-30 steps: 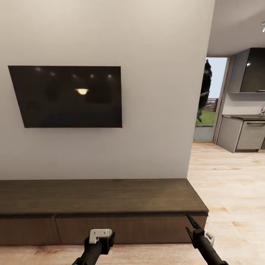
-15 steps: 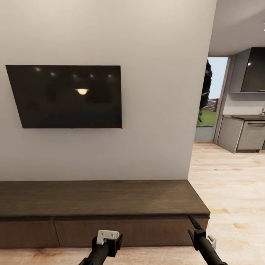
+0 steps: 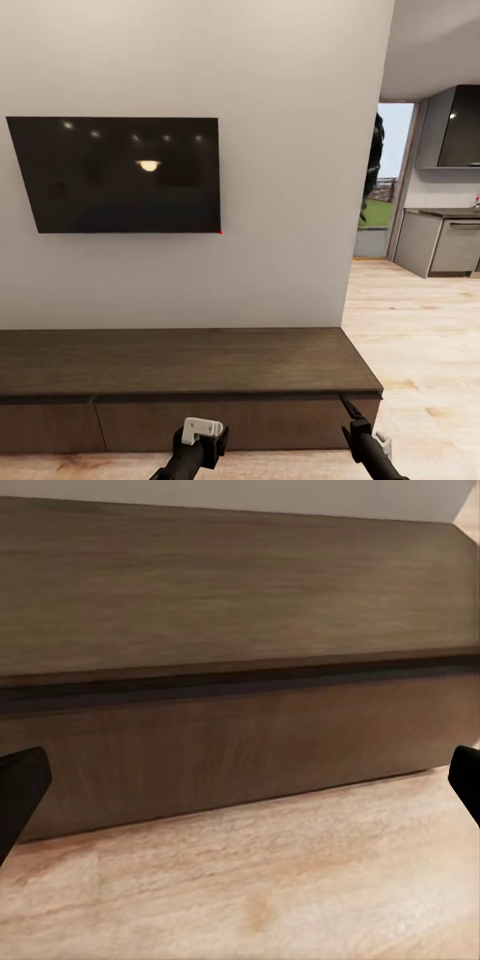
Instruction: Place each of the two pumpkins and all three candles from the living room inside a cabinet in the living room (use any cabinet), then make sure every cabinet is closed, and position the cauldron so it is next to a table in the living room.
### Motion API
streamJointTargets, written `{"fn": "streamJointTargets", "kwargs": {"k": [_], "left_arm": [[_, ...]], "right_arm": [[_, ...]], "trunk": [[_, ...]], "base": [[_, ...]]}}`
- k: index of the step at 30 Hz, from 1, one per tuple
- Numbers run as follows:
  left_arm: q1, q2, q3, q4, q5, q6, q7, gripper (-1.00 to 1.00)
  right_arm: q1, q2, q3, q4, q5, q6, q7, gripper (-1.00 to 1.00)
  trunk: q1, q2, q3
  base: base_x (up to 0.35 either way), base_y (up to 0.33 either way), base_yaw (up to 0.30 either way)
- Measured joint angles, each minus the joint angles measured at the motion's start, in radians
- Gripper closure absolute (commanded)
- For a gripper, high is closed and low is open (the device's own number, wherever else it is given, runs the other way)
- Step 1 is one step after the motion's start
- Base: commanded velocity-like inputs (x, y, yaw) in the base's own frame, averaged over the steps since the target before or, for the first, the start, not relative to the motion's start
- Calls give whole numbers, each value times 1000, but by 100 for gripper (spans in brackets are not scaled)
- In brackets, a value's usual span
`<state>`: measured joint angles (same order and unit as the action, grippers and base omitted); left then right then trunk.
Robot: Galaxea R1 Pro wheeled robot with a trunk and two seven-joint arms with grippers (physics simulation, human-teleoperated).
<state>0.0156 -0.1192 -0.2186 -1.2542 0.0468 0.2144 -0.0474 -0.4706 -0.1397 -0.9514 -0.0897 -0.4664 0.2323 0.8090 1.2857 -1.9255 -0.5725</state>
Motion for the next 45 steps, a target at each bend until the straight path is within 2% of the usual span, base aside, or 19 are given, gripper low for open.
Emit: {"fn": "streamJointTargets", "kwargs": {"k": [6,10,16,33,45], "left_arm": [[0,1,-4,1,-1,1,0,-100],[0,1,-38,2,-3,2,0,-100],[0,1,-55,1,-4,9,0,-100],[0,0,-59,1,-1,23,1,-100],[0,0,-59,2,-1,23,4,-100]], "right_arm": [[0,-2,0,1,0,2,-12,-100],[0,-7,0,1,0,2,-15,-100],[-1,-7,1,1,0,2,-15,-100],[-2,-6,0,1,0,2,-17,-100],[-2,-6,0,1,-2,1,-50,-100]], "trunk": [[0,0,0],[0,0,0],[0,0,0],[0,0,0],[0,0,0]], "base": [[30,13,0],[73,45,0],[73,24,0],[121,25,0],[76,3,0]]}}
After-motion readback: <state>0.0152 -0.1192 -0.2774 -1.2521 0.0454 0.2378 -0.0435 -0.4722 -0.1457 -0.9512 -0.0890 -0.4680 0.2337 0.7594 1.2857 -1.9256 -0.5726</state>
